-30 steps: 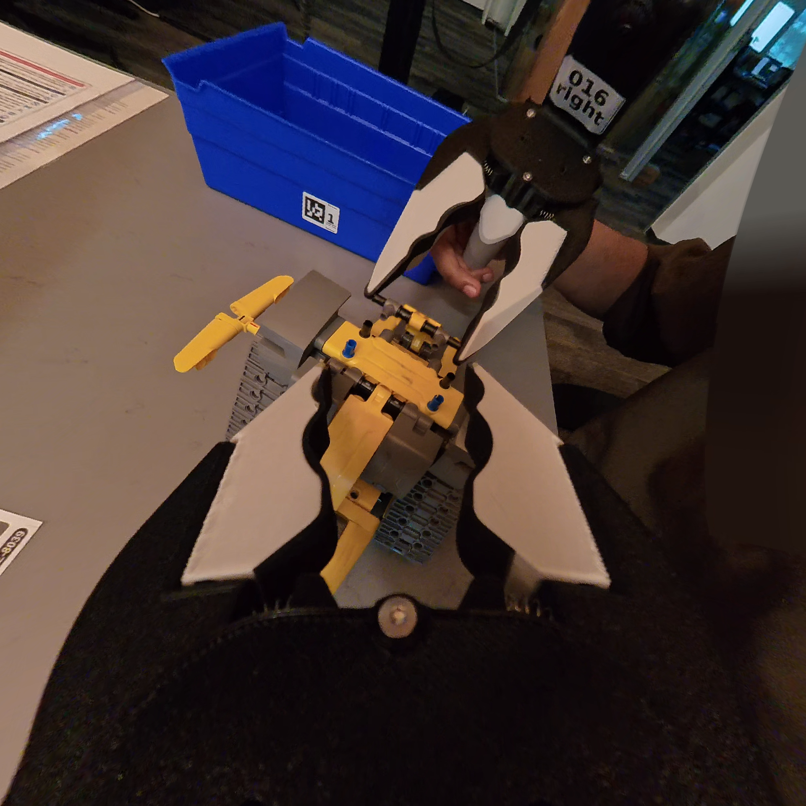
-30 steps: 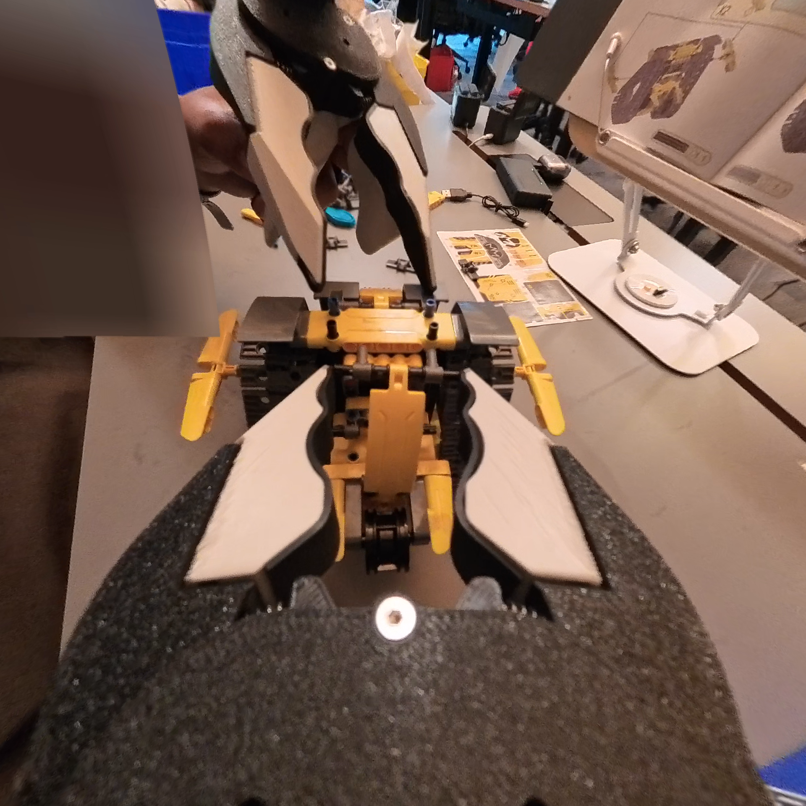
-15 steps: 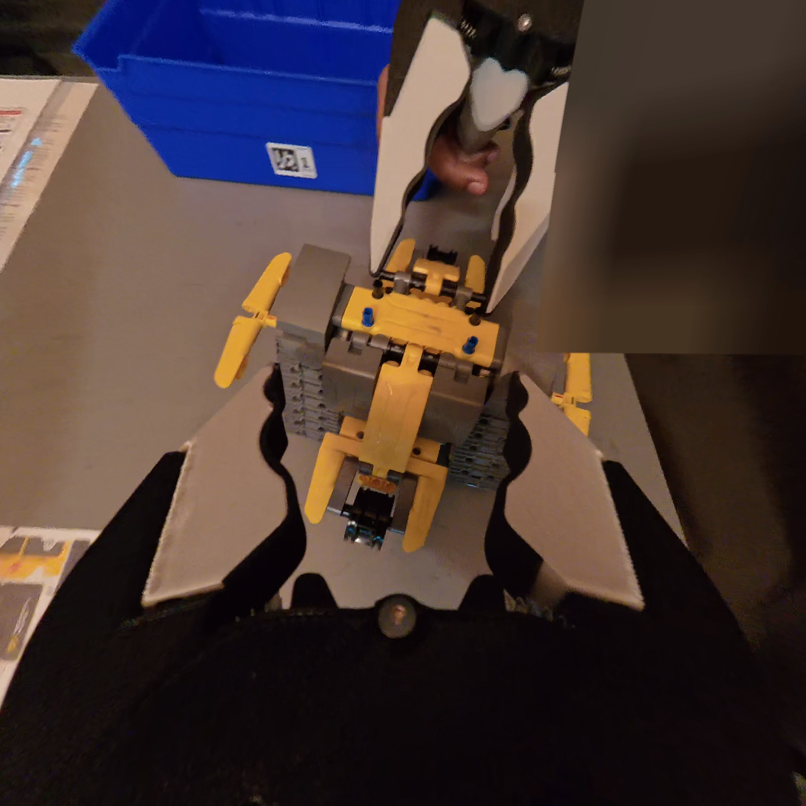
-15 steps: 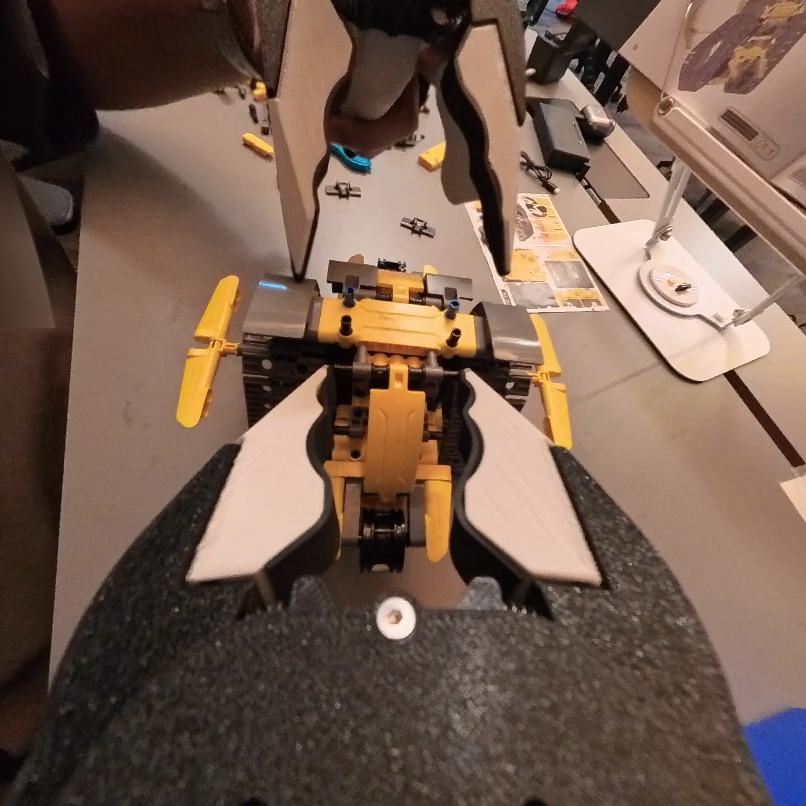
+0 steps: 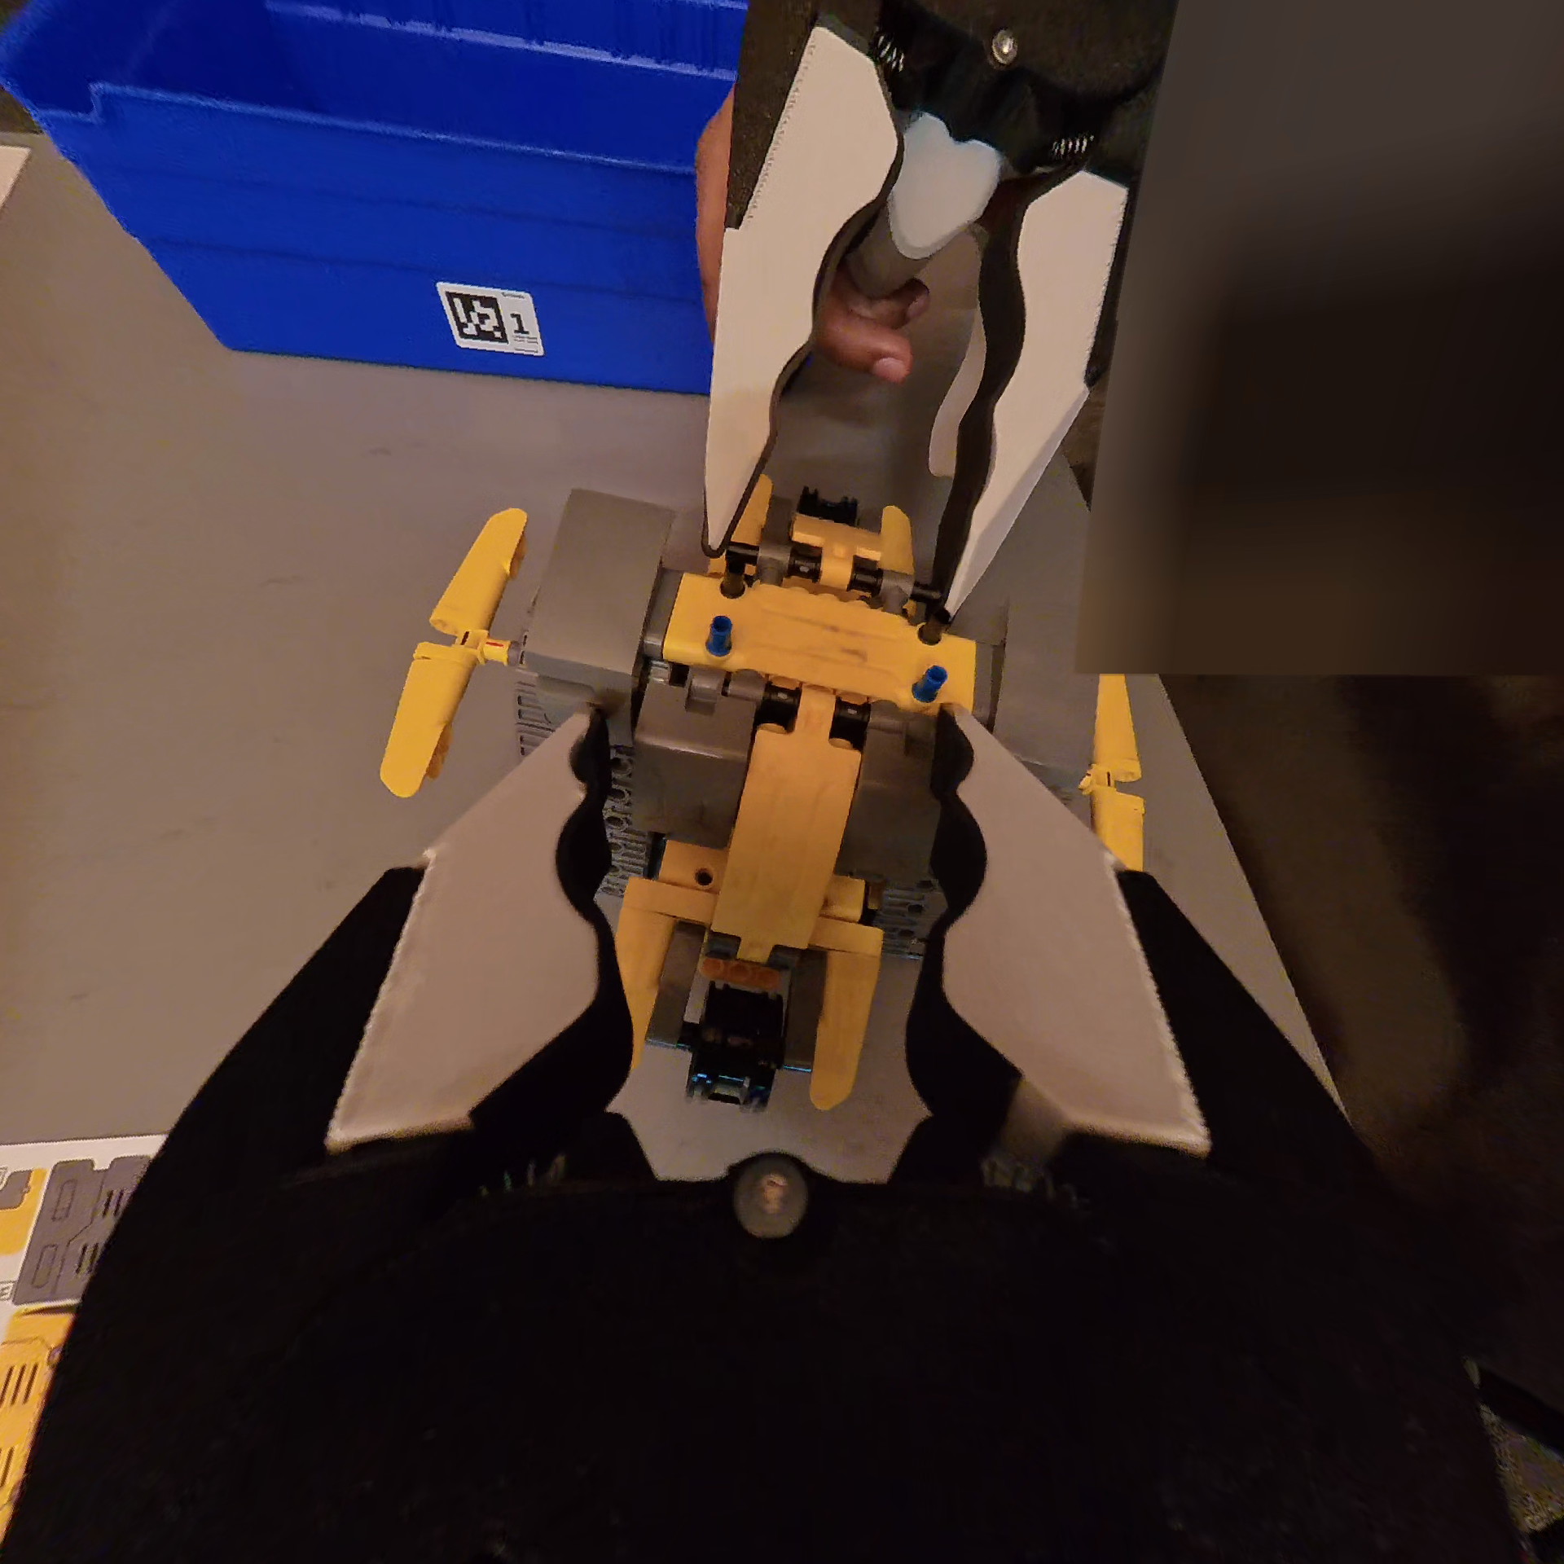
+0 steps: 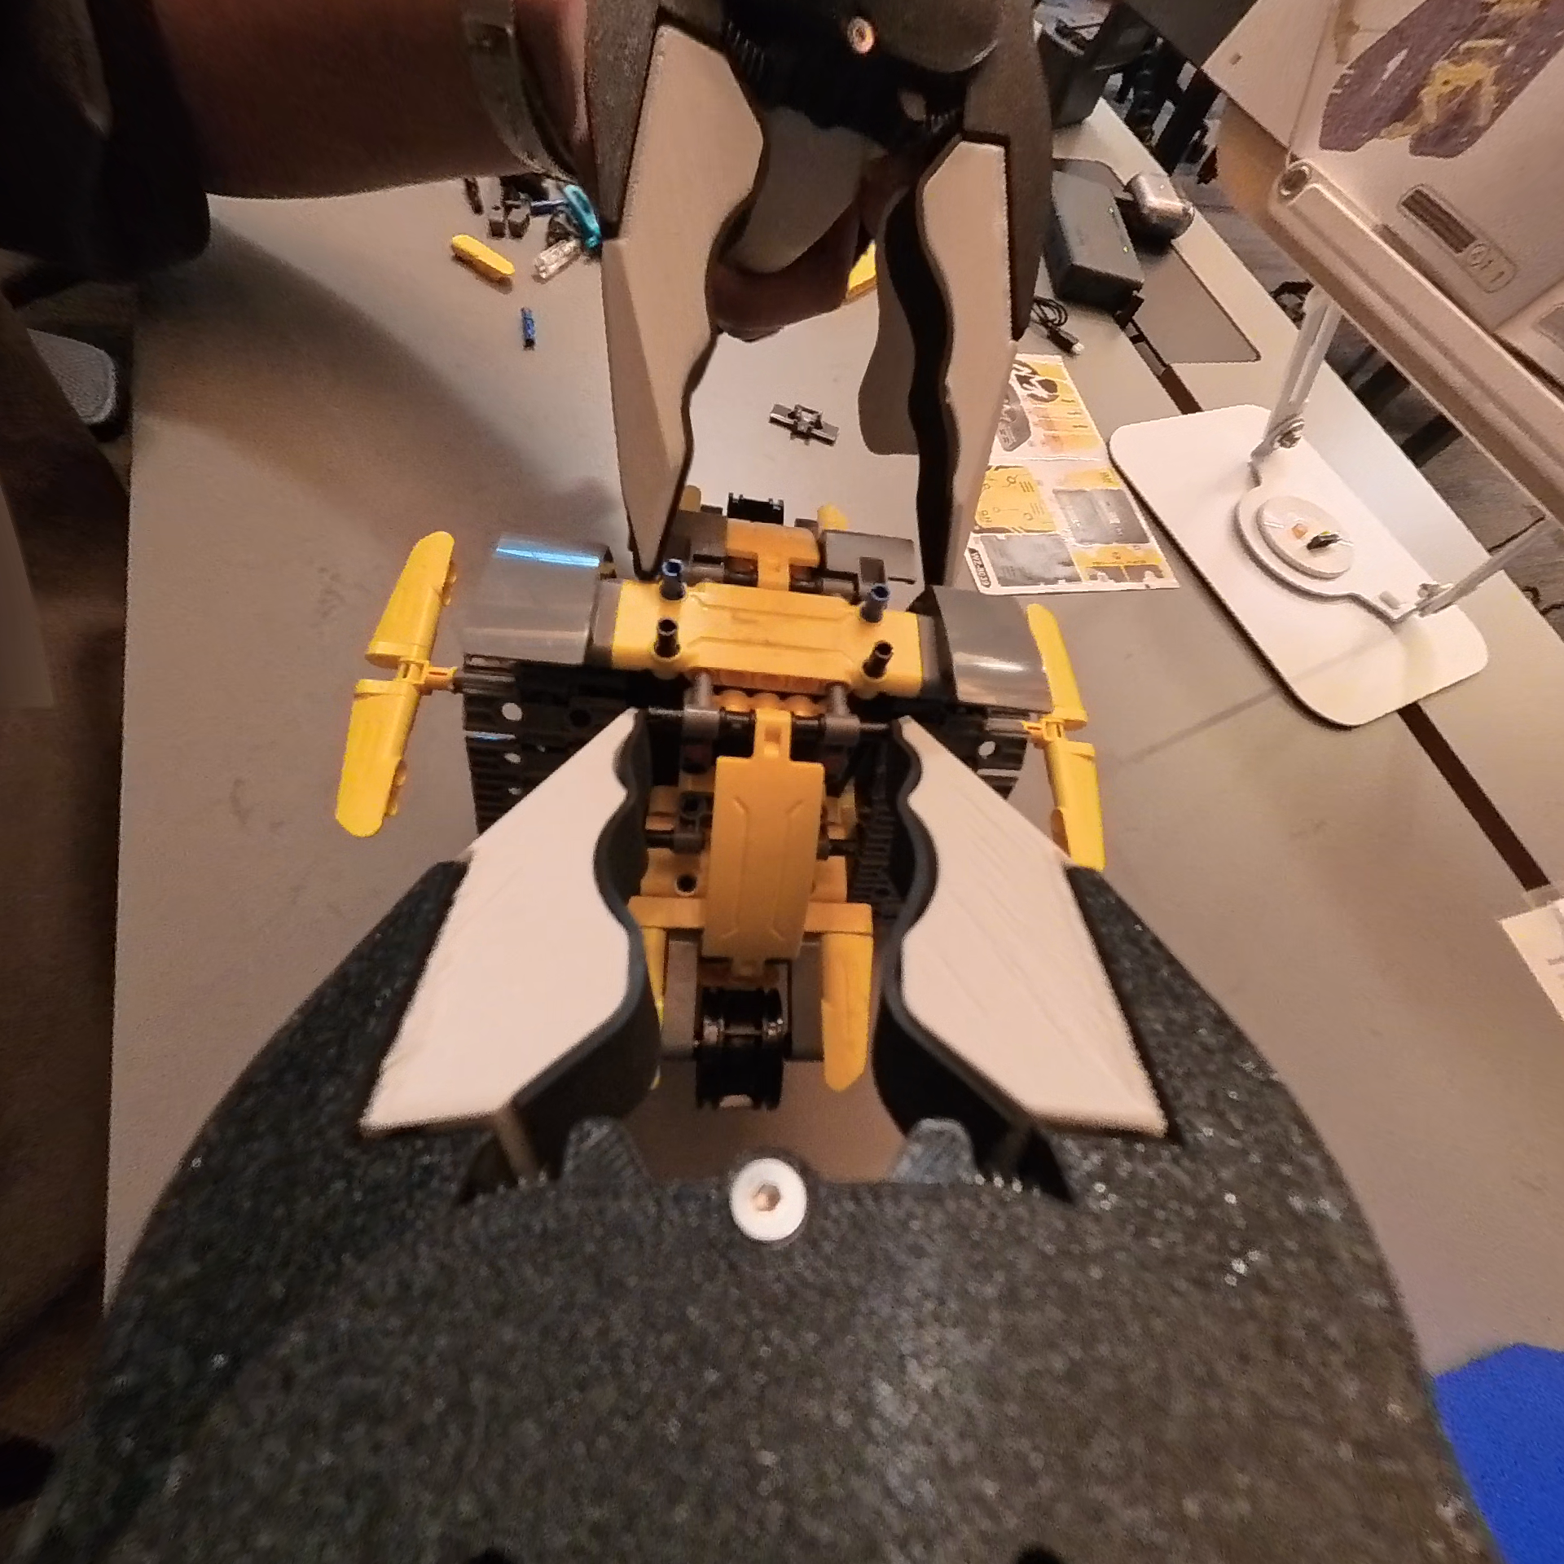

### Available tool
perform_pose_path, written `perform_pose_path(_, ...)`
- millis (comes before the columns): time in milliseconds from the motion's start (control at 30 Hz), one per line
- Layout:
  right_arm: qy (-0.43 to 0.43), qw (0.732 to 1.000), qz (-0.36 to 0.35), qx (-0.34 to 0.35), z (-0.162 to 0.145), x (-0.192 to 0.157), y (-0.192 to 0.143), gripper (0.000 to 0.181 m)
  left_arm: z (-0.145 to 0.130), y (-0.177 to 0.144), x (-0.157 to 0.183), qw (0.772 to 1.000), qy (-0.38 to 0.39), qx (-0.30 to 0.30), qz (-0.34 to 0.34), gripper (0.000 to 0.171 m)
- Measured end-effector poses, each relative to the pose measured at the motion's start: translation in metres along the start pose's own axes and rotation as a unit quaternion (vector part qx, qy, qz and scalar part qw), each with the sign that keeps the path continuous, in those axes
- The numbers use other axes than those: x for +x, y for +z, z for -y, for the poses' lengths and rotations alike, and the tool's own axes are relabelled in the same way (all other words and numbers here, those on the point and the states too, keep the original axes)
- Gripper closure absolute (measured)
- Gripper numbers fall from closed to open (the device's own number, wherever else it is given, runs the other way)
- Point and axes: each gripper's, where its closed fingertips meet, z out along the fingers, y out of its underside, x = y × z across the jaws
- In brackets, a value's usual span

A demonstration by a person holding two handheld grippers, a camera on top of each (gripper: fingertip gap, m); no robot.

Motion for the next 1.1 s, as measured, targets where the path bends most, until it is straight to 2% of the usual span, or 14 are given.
perform_pose_path(533, 0.001, 1.000, -0.007, -0.022, 0.0006, -0.0008, 0.0007, 0.128, 0.0010, -0.0004, 0.0031, 1.000, -0.013, -0.011, 0.014, 0.103)
perform_pose_path(1100, 0.000, 0.999, -0.010, 0.039, 0.0025, -0.0008, 0.0005, 0.127, 0.0002, -0.0009, 0.0023, 1.000, -0.012, -0.022, 0.014, 0.102)
